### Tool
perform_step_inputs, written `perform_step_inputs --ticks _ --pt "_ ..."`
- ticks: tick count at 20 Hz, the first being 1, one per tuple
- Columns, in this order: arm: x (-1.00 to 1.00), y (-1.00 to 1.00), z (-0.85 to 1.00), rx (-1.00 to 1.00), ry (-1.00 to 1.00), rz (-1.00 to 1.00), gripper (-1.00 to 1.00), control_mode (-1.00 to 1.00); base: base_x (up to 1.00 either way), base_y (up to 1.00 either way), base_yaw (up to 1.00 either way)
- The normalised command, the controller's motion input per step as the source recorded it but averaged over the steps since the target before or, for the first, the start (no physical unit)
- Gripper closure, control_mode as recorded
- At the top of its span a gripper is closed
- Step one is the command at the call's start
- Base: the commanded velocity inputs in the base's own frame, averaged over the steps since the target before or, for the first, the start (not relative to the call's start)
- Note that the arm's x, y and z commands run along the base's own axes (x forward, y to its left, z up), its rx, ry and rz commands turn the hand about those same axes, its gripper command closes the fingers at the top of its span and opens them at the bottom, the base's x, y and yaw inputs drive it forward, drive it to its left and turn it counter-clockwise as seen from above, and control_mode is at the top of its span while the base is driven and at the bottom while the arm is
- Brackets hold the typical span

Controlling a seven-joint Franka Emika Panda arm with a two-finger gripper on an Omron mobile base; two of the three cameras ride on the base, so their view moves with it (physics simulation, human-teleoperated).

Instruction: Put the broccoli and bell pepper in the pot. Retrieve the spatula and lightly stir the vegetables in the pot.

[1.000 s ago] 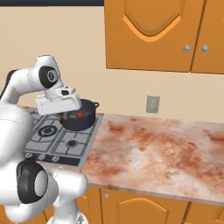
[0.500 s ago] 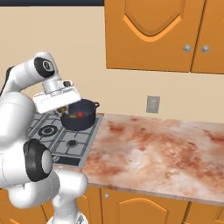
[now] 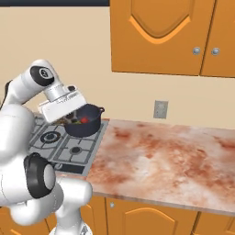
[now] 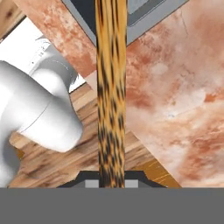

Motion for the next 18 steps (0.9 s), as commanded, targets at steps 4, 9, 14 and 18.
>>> perform_step_inputs --ticks 4,9,14,18 --pt "0.75 -0.12 -0.04 0.00 0.07 0.01 1.00 -1.00 0.00 0.00 0.00" --pt "0.72 -0.13 -0.08 0.00 0.03 0.00 1.00 -1.00 0.00 0.00 0.00" --pt "0.99 0.00 0.00 -0.05 0.16 0.00 1.00 -1.00 0.00 0.00 0.00" --pt "0.50 0.00 -0.01 -0.04 0.08 0.00 1.00 -1.00 0.00 0.00 0.00"
